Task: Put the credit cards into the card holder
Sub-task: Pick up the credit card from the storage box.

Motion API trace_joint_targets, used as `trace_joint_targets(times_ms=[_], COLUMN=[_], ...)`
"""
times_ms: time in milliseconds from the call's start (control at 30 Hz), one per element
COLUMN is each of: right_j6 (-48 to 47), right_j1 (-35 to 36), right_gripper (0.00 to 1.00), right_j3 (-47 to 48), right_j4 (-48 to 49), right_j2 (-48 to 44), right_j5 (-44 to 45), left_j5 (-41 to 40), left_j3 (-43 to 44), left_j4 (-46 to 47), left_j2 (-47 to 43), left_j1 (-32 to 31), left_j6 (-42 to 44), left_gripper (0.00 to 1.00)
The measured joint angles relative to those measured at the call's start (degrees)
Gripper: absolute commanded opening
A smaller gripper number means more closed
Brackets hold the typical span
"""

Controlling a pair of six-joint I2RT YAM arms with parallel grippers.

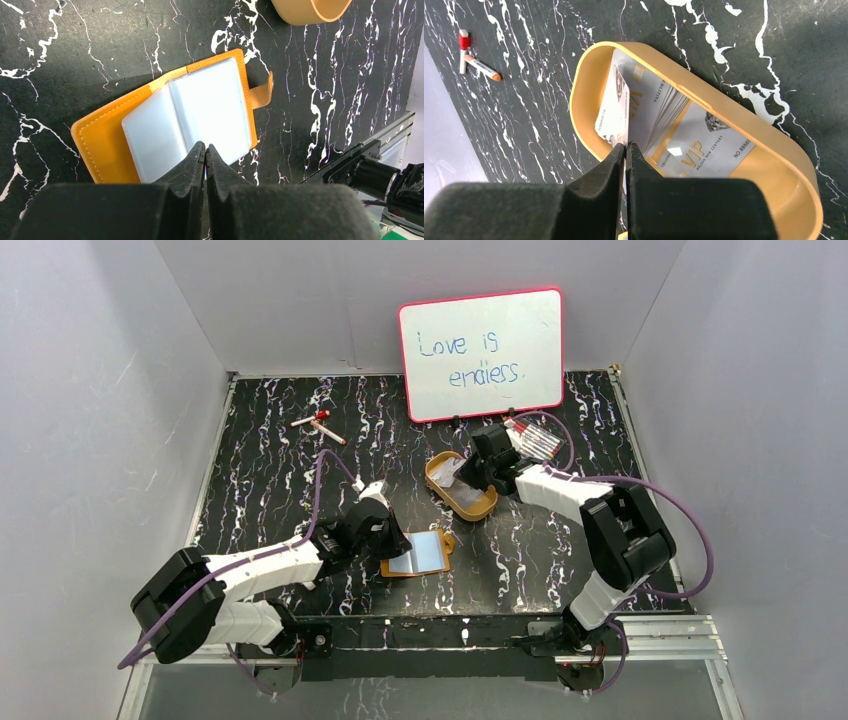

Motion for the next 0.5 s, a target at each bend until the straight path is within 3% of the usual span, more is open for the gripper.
trace_joint_targets(times_ms=[500], right_j6=[-2.9], right_j1=[0.0], right_gripper=[0.0], right_j3=[-1.2], right_j4=[-0.4], right_j2=[-3.9], right_j5=[-0.7], left_j5=[-0.3], left_j3=[0.9], left_j4=[-0.5], left_j2=[0.0], left_j1=[0.0], left_j6=[0.4], left_gripper=[0.02])
